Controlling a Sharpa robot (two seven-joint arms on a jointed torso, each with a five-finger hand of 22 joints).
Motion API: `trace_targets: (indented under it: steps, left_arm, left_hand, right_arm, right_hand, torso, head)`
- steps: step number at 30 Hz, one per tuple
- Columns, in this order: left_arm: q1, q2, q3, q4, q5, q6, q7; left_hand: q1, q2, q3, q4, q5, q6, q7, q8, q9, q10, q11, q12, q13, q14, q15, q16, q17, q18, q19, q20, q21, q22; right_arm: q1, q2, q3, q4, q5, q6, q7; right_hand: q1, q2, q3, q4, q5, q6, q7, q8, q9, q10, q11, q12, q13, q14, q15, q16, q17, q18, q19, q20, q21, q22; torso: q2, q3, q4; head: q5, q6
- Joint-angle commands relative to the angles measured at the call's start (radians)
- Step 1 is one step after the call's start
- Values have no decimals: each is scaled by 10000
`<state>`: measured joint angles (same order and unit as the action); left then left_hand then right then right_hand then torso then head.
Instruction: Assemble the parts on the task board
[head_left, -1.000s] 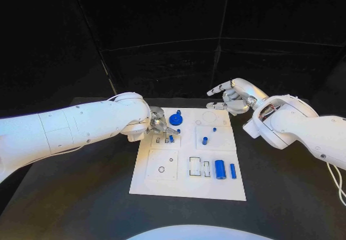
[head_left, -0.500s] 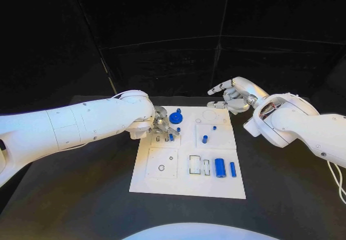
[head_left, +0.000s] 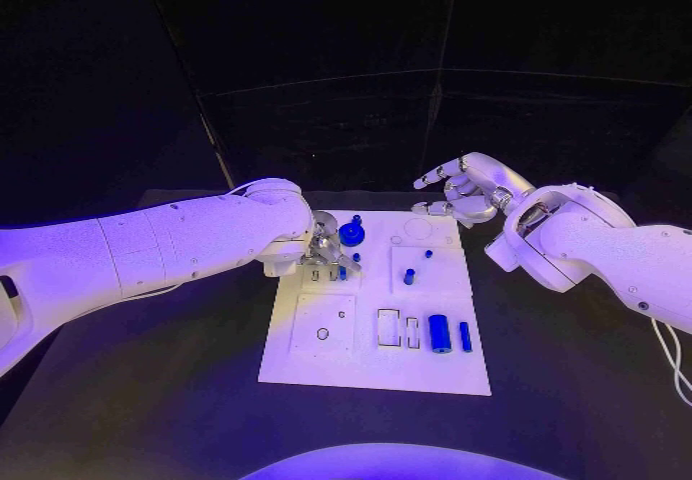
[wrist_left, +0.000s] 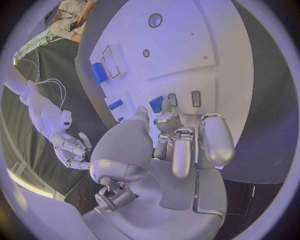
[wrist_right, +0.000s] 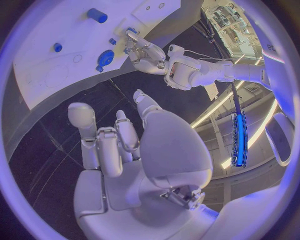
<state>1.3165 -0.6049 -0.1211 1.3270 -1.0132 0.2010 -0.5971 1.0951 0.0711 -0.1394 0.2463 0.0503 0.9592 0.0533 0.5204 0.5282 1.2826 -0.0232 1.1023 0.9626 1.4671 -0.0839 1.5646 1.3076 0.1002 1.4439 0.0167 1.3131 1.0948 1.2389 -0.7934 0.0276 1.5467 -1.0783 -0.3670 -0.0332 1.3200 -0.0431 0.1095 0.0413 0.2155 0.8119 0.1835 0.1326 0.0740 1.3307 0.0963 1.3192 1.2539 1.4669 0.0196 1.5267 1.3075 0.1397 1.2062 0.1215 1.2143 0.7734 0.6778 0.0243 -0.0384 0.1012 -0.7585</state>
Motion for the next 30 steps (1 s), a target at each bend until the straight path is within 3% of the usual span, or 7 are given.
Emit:
trace_targets:
  steps: [1,9,14,20,23,26,30]
  left_arm:
    - [18,24,1,2,-85,180,-61]
    - [18,12,1,-17,-84,177,-61]
    - [18,6,1,2,-79,107,-42]
    - [17,-30,1,81,-77,-221,152]
    - [17,-79,1,127,28,-467,301]
    - [16,-142,2,192,255,-739,394]
    - [15,-283,2,358,558,-1049,477]
  left_hand:
    - [161,18,-10,-107,-24,-93,-20,79,50,-87,14,-53,-12,1037,-28,62,2632,-147,-41,25,-9,1]
    - [700,322,190,-493,-21,-174,-22,151,215,-96,12,-75,-42,1037,-31,62,2632,-142,-62,26,-14,1]
    - [1456,711,726,-1023,-11,-275,-67,157,296,-127,-36,-120,-83,1037,-61,62,2632,-131,-81,11,-39,-33]
    - [2623,1099,2212,-2054,0,-537,-106,32,342,-268,-86,-359,-270,1037,-141,62,2632,-115,-102,-79,-89,-95]
    - [2278,812,3554,-2405,-10,-558,-31,60,456,-224,-89,-480,-405,1037,-78,62,2632,-123,-85,-50,-87,-58]
    - [914,-106,6224,-2744,47,-513,-78,280,788,-20,-5,-316,-315,1037,-153,62,2632,-156,-45,3,-46,69]
    - [491,-344,6901,-2794,-17,-546,-77,364,914,39,-39,-201,-209,1037,-90,62,2632,-155,-20,-28,-2,155]
  right_arm:
    - [22,27,9,-3,-50,47,25]
    - [22,47,9,-34,-52,52,7]
    - [21,66,9,-55,-52,71,-10]
    - [21,80,9,-85,-52,101,-31]
    - [21,92,8,-101,-53,115,-38]
    - [21,116,8,-122,-53,118,-48]
    - [20,143,8,-166,-53,125,-85]
  right_hand:
    - [44,2,-38,13,45,37,21,46,-15,-19,-4,-35,6,784,-25,-36,1580,15,-60,5,-33,-1]
    - [69,25,-42,20,120,36,16,66,-21,-20,-9,-36,1,783,-30,-40,1576,15,-62,0,-40,-8]
    - [103,36,-47,19,214,32,13,89,-27,-25,-14,-39,-9,784,-35,-42,1576,15,-60,-6,-44,-10]
    - [125,40,-53,19,291,25,11,103,-32,-31,-17,-44,-18,783,-39,-47,1569,18,-69,-9,-58,-36]
    - [132,41,-54,20,313,23,10,107,-34,-30,-18,-42,-17,781,-39,-53,1558,16,-64,-11,-55,-27]
    - [145,45,-54,19,350,20,10,115,-36,-40,-19,-53,-32,780,-41,-54,1556,21,-76,-12,-68,-54]
    - [148,49,-53,19,354,19,10,116,-37,-44,-19,-56,-36,778,-41,-59,1545,21,-78,-12,-70,-58]
  torso:
    - [2,-3,-2]
    - [2,-5,10]
    - [0,-5,4]
    - [-3,-9,2]
    - [0,-9,7]
    - [1,-3,17]
    - [1,-2,45]
  head:
    - [-4,-13]
    - [-10,-34]
    - [0,-49]
    - [3,-61]
    - [6,-67]
    - [33,-60]
    - [57,-75]
